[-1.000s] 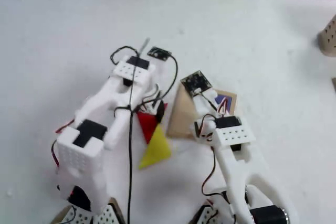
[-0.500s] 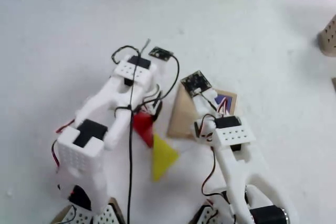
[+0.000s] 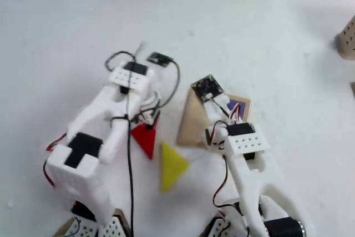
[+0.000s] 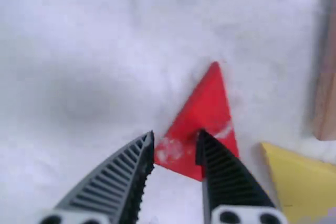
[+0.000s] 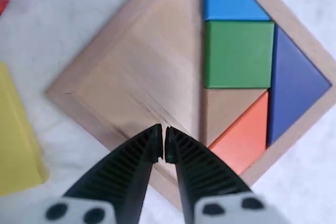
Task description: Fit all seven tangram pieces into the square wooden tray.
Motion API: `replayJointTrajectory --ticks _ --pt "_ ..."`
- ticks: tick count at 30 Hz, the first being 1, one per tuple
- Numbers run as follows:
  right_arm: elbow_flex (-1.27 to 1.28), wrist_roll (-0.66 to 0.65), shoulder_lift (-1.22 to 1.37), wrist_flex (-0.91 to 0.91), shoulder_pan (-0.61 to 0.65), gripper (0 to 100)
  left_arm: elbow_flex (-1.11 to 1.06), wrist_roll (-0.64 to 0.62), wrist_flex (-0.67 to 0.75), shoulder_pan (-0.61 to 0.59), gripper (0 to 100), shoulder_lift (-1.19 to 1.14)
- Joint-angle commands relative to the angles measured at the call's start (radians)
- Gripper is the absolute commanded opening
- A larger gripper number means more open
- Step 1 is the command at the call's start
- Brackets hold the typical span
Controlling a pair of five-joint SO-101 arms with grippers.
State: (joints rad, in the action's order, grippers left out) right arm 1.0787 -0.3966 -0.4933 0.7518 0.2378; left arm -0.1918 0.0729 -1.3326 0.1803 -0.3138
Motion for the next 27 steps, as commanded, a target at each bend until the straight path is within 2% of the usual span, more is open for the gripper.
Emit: replayJointTrajectory --ticks 1,7,11,14,20,27 --pt "-0.011 -0.008 -0.03 0.015 0.001 2.1 -0.003 0.02 0.012 -0.085 23 0.059" --pt "-0.011 -0.008 -0.028 0.015 0.001 2.1 -0.115 -0.026 0.074 -0.102 36 0.142" --pt "-0.011 -0.008 -0.028 0.012 0.001 2.1 -0.307 -0.031 0.195 -0.056 37 0.283" --pt "-0.011 -0.008 -0.027 0.01 0.002 2.1 -0.414 -0.098 0.292 -0.039 37 0.323" --pt "-0.008 -0.008 -0.027 0.008 0.008 2.1 -0.313 -0.167 0.301 -0.062 37 0.156" --pt "-0.008 -0.008 -0.027 0.008 0.002 2.1 -0.127 -0.206 0.19 -0.058 37 -0.002"
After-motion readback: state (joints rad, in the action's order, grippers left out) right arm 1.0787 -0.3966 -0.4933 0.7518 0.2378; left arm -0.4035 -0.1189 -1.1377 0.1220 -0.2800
